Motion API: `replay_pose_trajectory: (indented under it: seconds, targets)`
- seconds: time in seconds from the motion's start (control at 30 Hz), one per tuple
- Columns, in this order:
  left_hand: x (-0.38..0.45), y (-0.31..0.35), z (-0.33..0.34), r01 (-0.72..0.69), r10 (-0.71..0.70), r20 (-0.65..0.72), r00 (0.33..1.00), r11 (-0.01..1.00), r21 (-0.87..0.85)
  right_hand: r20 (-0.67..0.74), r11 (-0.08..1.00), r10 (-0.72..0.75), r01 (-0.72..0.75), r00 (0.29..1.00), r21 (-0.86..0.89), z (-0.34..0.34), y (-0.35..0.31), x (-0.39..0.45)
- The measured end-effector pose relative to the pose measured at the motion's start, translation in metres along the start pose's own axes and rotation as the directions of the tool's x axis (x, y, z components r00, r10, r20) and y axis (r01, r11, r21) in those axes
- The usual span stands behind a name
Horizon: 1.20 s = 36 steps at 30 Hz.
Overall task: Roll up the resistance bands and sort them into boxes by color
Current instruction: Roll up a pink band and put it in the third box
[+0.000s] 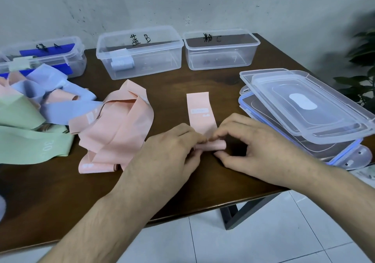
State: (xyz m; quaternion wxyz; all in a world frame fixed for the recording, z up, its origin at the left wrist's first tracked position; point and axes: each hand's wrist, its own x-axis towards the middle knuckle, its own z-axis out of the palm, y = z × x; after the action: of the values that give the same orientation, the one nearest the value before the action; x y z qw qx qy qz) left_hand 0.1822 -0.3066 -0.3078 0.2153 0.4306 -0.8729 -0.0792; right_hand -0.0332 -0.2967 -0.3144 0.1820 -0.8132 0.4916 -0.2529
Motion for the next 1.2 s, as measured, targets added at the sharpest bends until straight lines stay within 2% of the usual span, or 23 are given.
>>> replay_pose_trajectory:
  seconds: [0.27, 0.47, 0.63, 0.73, 0.87, 1.07, 1.2]
  targets:
    - [0.008, 0.001, -0.006, 0.026, -0.029, 0.086, 0.996, 0.999, 0.029, -0.011, 0.999, 0.03, -0.03, 0.999, 0.023, -0.002, 0.001, 0.005]
    - [-0.004, 0.008, -0.012, 0.049, -0.05, 0.133, 0.99, 0.999, 0.01, 0.046, 0.998, 0.015, -0.018, 0.999, 0.063, -0.004, -0.005, -0.007]
    - [-0.01, 0.012, -0.012, 0.135, -0.125, 0.162, 0.979, 0.989, -0.056, 0.03, 0.997, -0.06, 0.061, 0.998, -0.044, -0.003, -0.007, -0.013]
    - [-0.009, 0.01, -0.011, 0.183, -0.165, 0.171, 0.971, 0.978, -0.095, 0.036, 0.997, -0.05, 0.052, 0.998, -0.052, -0.004, -0.008, -0.012]
    - [-0.01, 0.009, -0.009, 0.186, -0.17, 0.165, 0.972, 0.978, -0.091, 0.017, 0.999, -0.05, 0.05, 0.999, -0.021, -0.002, -0.004, -0.01]
    - [-0.014, 0.013, -0.01, 0.136, -0.131, 0.048, 0.99, 0.984, -0.114, 0.029, 1.0, -0.011, 0.011, 1.0, 0.003, -0.002, -0.003, -0.008]
    - [-0.012, 0.015, -0.006, 0.145, -0.14, 0.063, 0.988, 0.986, -0.078, 0.052, 0.999, -0.006, 0.008, 0.999, -0.033, -0.003, -0.005, -0.007]
